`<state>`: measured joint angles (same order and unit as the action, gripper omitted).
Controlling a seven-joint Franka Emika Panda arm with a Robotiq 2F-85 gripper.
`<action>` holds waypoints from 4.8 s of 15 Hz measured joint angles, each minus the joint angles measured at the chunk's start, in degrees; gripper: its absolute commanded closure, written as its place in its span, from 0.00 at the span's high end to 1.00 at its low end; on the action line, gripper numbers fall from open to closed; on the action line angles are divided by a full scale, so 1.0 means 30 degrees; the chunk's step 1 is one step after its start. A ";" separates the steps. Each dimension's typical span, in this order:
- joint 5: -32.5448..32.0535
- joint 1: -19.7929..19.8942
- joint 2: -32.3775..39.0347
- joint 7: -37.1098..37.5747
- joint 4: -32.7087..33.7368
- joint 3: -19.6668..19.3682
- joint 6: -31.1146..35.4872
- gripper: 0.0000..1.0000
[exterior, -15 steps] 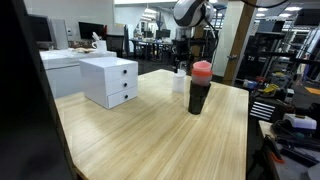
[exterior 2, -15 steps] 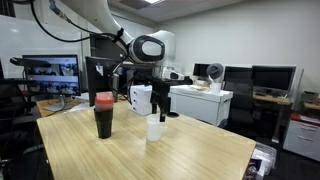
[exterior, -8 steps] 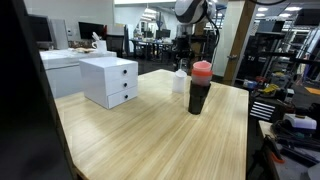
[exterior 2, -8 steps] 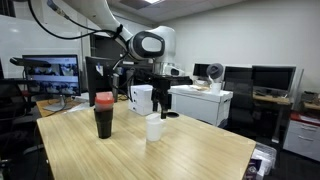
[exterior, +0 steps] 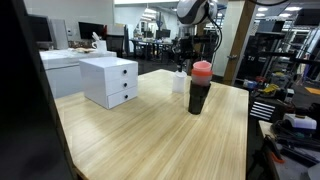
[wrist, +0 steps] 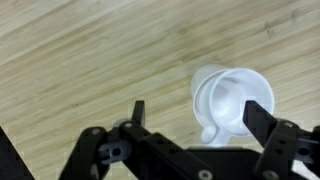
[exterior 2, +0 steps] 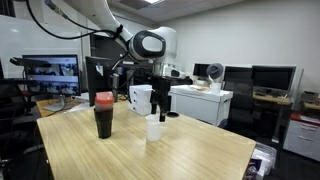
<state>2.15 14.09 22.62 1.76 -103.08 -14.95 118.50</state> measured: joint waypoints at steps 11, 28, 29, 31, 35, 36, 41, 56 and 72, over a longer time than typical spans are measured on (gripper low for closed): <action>-0.0227 -0.0054 0.1440 0.0000 -0.0006 0.0522 0.0926 0.56; -0.0359 -0.0064 0.0963 -0.0003 0.0104 0.0550 0.0845 0.07; -0.0507 -0.0074 0.0806 -0.0010 0.0104 0.0577 0.0771 0.07; -0.0770 -0.0096 0.0379 -0.0032 0.0103 0.0657 0.0624 0.07; -0.0883 -0.0142 -0.0504 -0.0235 0.0046 0.0842 -0.0167 0.07; -0.0882 -0.0146 -0.0666 -0.0385 0.0007 0.0890 -0.0412 0.06; -0.0887 -0.0149 -0.1727 -0.1568 -0.1652 0.1137 -0.0658 0.06; -0.1368 -0.0148 -0.4798 -0.2109 -0.6444 0.0821 0.1974 0.06; -0.2522 0.0024 -0.4753 -0.2149 -0.8844 -0.0198 0.2149 0.85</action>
<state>-5.41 14.16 8.37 -4.69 -129.61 -15.54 124.95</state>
